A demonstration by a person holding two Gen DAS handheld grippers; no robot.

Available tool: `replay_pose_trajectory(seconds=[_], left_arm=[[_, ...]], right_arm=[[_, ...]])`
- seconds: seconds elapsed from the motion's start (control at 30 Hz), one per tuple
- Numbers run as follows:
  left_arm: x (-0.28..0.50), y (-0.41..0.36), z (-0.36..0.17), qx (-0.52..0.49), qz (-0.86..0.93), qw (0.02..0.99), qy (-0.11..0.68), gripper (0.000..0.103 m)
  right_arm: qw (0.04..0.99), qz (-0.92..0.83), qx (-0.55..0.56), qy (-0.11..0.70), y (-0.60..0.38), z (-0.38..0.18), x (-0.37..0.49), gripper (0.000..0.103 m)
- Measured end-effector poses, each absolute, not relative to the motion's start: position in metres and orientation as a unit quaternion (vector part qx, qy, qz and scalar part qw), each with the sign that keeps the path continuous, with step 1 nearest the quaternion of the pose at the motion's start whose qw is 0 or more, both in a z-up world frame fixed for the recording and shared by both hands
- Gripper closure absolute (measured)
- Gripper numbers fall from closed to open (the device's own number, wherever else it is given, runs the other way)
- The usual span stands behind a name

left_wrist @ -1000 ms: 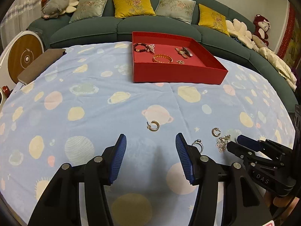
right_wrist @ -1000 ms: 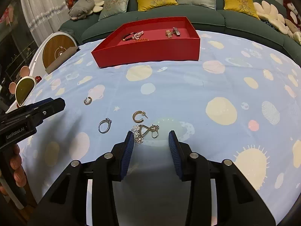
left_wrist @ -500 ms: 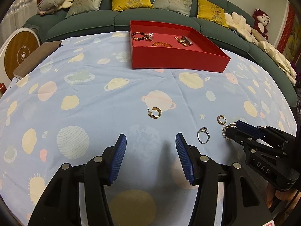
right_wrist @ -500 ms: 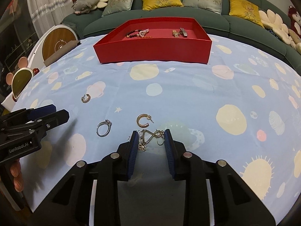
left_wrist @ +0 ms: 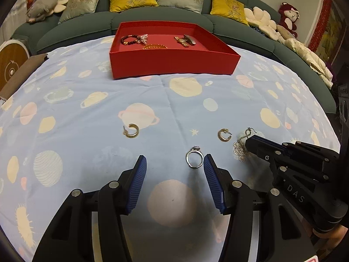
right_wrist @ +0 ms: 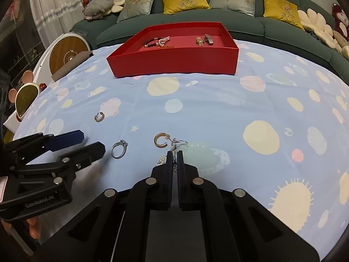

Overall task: Organize jewelry
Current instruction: 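Grasp the dangling earring with the right tool while the left tool grasps the silver ring, then carry the ring and dangling earring into the red tray and release both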

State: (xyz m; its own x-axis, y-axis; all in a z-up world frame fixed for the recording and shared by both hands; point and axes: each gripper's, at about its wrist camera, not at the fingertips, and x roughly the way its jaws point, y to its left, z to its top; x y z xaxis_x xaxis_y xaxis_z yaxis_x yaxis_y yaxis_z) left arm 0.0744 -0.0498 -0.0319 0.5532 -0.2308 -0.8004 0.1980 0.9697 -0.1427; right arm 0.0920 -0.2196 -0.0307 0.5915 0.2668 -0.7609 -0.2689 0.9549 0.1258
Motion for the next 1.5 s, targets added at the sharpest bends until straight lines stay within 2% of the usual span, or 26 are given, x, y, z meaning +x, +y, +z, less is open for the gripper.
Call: replay_pose_trajectory(seconds=[0.23, 0.3, 0.57, 0.77, 0.83, 1.07, 1.5], left_arm=[[0.082, -0.067, -0.042, -0.005, -0.117, 0.883, 0.454, 0.05], [0.083, -0.071, -0.042, 0.004, -0.119, 0.885, 0.45, 0.053], [0.082, -0.078, -0.043, 0.035, -0.12, 0.89, 0.439, 0.086], [0.079, -0.075, -0.038, 0.028, -0.127, 0.89, 0.436, 0.086], [0.078, -0.071, -0.033, 0.021, -0.13, 0.892, 0.432, 0.102], [0.08, -0.051, -0.015, -0.018, -0.126, 0.895, 0.428, 0.102], [0.073, -0.029, -0.002, -0.033, -0.123, 0.903, 0.411, 0.102]], right_arm=[[0.896, 0.144, 0.016, 0.42, -0.236, -0.022, 0.09, 0.101], [0.896, 0.143, 0.02, 0.42, -0.239, -0.021, 0.089, 0.101], [0.896, 0.144, 0.029, 0.419, -0.245, -0.019, 0.09, 0.101], [0.897, 0.146, 0.031, 0.415, -0.243, -0.015, 0.089, 0.101], [0.898, 0.147, 0.032, 0.413, -0.242, -0.013, 0.088, 0.101], [0.903, 0.156, 0.038, 0.398, -0.239, 0.004, 0.087, 0.101], [0.907, 0.157, 0.037, 0.39, -0.235, 0.012, 0.086, 0.101]])
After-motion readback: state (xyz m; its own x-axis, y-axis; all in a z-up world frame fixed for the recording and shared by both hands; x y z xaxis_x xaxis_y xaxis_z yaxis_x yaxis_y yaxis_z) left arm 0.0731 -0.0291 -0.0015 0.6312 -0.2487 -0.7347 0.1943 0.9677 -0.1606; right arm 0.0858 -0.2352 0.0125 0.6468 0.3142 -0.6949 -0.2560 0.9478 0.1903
